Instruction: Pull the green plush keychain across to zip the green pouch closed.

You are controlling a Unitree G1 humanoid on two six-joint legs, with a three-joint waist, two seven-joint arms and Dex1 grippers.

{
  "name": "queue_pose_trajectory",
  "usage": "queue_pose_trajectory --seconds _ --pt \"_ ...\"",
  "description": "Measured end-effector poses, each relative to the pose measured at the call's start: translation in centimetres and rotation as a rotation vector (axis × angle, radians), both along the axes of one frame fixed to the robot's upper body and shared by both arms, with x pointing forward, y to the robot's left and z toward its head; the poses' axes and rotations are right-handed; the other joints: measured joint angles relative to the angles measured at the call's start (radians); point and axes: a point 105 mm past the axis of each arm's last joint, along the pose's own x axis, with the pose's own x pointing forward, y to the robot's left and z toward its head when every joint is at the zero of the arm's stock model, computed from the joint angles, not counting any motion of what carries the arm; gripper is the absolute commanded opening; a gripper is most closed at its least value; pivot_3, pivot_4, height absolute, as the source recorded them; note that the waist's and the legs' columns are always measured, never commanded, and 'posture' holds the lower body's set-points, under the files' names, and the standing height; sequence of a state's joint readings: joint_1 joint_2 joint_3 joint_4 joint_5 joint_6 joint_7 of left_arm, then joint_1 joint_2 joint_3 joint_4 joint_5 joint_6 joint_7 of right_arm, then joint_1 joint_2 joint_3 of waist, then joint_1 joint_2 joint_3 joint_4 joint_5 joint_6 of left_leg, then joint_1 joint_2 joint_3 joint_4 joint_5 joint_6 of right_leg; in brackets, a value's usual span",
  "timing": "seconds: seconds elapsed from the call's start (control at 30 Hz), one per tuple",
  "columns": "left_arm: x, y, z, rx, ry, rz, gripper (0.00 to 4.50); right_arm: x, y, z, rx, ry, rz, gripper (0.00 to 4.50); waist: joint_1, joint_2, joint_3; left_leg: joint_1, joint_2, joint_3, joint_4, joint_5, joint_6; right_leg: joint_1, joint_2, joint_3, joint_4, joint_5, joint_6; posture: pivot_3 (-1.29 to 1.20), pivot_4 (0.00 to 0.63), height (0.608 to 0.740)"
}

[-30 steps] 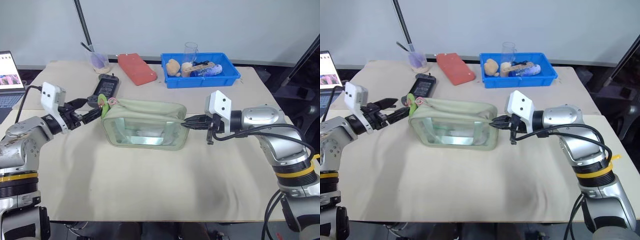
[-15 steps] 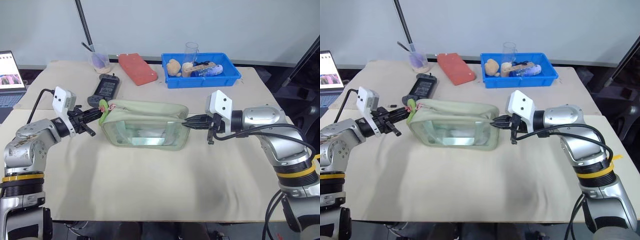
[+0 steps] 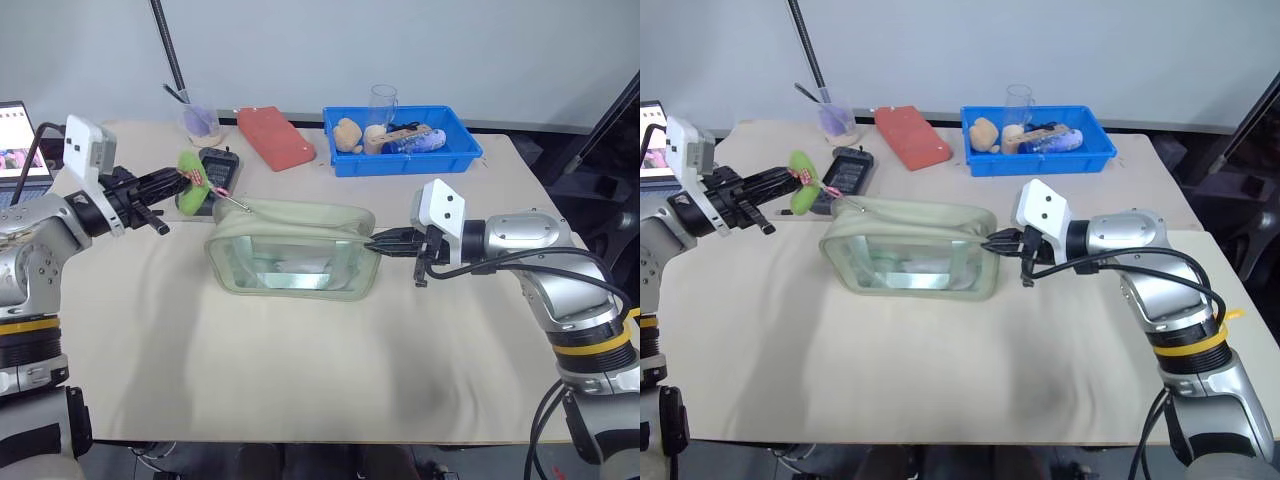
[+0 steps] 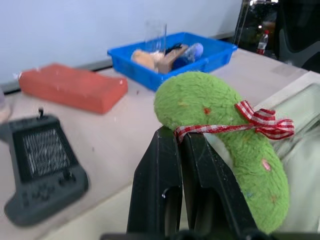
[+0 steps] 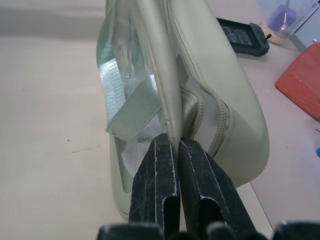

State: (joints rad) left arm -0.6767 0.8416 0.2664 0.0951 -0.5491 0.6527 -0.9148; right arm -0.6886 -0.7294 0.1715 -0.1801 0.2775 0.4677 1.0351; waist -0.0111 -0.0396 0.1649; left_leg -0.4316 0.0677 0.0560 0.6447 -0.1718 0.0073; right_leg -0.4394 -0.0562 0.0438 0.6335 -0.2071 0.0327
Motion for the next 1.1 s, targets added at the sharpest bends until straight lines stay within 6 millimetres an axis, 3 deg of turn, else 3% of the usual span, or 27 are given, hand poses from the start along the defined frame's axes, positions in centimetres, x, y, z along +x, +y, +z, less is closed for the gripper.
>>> queue_pose_trajectory --seconds 0.2,0.37,0.4,0.47,0.7,0.73,1.0,1.1 --pt "-0.4 -4.9 0.7 0.150 -0.035 -0.158 0.07 0.2 0.1 0.0 0.011 -0.002 -0.006 0.00 0.000 0.000 0.000 0.000 0.000 0.000 0.000 0.000 0.000 0.000 0.000 0.000 0.000 0.000 0.000 0.00 0.150 0.740" --pt "-0.5 -7.8 -1.2 0.313 -0.031 -0.247 0.07 0.3 0.3 0.0 0.015 -0.005 -0.008 0.00 -0.003 0.000 0.000 0.000 0.000 0.000 0.000 0.000 0.000 0.000 0.001 0.001 0.000 0.000 0.000 0.00 0.150 0.740" --pt "-0.5 -7.9 -1.6 0.342 -0.032 -0.254 0.39 0.3 0.3 0.0 0.015 -0.007 -0.010 0.00 -0.003 0.000 0.000 0.000 0.000 0.000 0.000 0.000 0.000 0.000 0.001 0.001 0.000 0.000 0.000 0.00 0.150 0.740" --pt "-0.3 -7.8 -1.8 0.363 -0.036 -0.257 0.93 0.4 0.3 0.0 0.015 -0.008 -0.011 0.00 -0.003 0.000 0.000 0.000 0.000 0.000 0.000 0.000 0.000 0.000 0.001 0.001 0.000 0.000 0.000 0.00 0.150 0.740" --pt "-0.2 -6.7 -1.2 0.379 -0.040 -0.242 4.17 0.4 0.4 0.0 0.016 -0.010 -0.012 0.00 -0.003 0.000 0.000 0.000 0.000 0.000 0.000 0.000 0.000 0.000 0.001 0.001 0.000 0.000 0.000 0.00 0.150 0.740" --pt "-0.4 -6.2 -0.9 0.392 -0.042 -0.234 4.40 0.4 0.4 0.0 0.016 -0.010 -0.012 0.00 -0.004 0.000 0.000 0.000 0.000 0.000 0.000 0.000 0.000 0.000 0.001 0.001 0.000 0.000 0.000 0.00 0.150 0.740" --pt "-2.3 -3.3 1.4 0.426 -0.038 -0.163 4.40 0.5 0.4 0.0 0.017 -0.020 -0.022 0.00 -0.003 0.000 0.000 0.000 0.000 0.000 0.000 0.000 0.000 -0.001 0.001 0.001 0.000 -0.001 0.001 0.00 0.150 0.740" --pt "-3.6 -2.3 0.0 0.417 0.024 -0.158 4.40 0.5 0.4 0.1 0.019 -0.020 -0.021 0.00 -0.003 0.000 0.000 0.000 0.000 0.000 -0.001 0.000 0.000 -0.001 0.000 0.001 0.000 -0.001 0.001 0.00 0.150 0.740"
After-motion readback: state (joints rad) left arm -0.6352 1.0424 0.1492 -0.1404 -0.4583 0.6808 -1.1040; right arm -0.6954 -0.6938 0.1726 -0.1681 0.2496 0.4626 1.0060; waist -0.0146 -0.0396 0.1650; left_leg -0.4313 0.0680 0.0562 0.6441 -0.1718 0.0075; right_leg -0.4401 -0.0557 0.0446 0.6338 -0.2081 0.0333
